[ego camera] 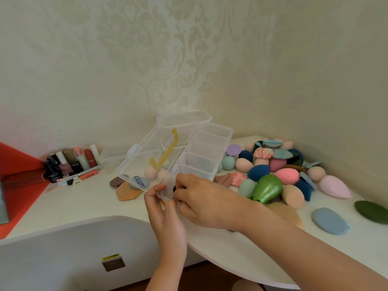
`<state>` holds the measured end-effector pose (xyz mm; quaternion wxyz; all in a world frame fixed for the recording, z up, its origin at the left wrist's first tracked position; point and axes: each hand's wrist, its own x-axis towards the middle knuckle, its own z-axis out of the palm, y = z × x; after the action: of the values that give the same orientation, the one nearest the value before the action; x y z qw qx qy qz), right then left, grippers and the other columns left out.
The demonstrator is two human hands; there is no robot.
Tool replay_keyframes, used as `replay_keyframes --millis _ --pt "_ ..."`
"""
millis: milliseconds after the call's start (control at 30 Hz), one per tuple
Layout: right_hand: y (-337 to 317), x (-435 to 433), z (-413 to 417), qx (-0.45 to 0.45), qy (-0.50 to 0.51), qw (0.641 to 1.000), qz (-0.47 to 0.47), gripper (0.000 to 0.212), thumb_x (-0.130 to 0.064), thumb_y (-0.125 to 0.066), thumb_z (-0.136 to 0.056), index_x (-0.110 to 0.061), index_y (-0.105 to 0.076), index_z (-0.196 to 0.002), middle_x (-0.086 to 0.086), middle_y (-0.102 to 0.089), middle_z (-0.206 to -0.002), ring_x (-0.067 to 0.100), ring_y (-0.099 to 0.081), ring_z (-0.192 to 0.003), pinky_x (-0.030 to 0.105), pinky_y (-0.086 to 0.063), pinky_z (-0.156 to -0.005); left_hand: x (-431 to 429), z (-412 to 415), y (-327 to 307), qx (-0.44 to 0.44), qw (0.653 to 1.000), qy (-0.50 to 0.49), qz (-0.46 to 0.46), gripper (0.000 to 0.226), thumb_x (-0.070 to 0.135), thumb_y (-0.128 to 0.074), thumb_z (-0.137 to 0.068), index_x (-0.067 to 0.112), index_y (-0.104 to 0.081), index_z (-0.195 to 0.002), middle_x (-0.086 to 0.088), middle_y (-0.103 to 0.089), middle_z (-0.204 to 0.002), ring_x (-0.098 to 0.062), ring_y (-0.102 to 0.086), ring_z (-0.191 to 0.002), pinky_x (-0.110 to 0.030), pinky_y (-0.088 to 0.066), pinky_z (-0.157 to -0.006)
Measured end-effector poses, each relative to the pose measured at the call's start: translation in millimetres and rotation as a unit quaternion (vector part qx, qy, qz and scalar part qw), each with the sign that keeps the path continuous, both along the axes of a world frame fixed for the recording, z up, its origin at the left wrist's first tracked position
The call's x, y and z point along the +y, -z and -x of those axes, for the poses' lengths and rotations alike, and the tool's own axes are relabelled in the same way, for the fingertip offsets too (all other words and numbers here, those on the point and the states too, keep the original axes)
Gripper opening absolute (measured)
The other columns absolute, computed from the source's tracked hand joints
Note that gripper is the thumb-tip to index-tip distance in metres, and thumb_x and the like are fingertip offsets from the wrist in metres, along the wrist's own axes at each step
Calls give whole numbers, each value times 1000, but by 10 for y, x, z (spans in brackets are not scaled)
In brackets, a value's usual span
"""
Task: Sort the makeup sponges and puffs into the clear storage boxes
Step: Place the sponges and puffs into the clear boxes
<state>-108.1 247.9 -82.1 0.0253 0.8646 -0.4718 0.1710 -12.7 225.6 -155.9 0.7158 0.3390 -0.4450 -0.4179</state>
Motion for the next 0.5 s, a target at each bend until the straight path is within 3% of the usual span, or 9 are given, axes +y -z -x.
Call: replay_keyframes --millis 133,300,433,500 --pt "32 55 14 15 7 1000 6 23 -12 -43 -91 -1 -63 -91 11 -53 -103 27 -49 -85 39 -44 -79 1 -12 -7 -18 1000 -8 -3 21 18 -48 -79 27 -53 -97 -9 -57 -107 -20 -54 -103 -36 -42 -89" --pt "27 143 106 0 16 999 -41 31 -1 -42 -86 -1 -62 -110 11 -53 -116 27 -51 -102 37 -44 -89 56 7 -28 -39 999 -14 6 28 15 -43 -76 31 -50 -98 -7 -56 -111 -18 -52 -107 -28 -42 -87" --pt "-9 392 271 -96 16 994 -42 39 2 -43 -86 -9 -62 -118 3 -55 -121 15 -53 -109 21 -40 -94 110 30 -73 -62 998 -8 18 24 18 -58 -86 36 -47 -97 8 -53 -104 -2 -51 -99 -14 -40 -79" --pt "-38 529 449 -133 51 989 -27 38 1 -46 -87 -14 -63 -117 -3 -56 -122 6 -51 -109 11 -37 -93 129 44 -84 -75 997 -17 19 30 10 -59 -90 36 -45 -95 9 -52 -101 3 -52 -86 -20 -41 -76"
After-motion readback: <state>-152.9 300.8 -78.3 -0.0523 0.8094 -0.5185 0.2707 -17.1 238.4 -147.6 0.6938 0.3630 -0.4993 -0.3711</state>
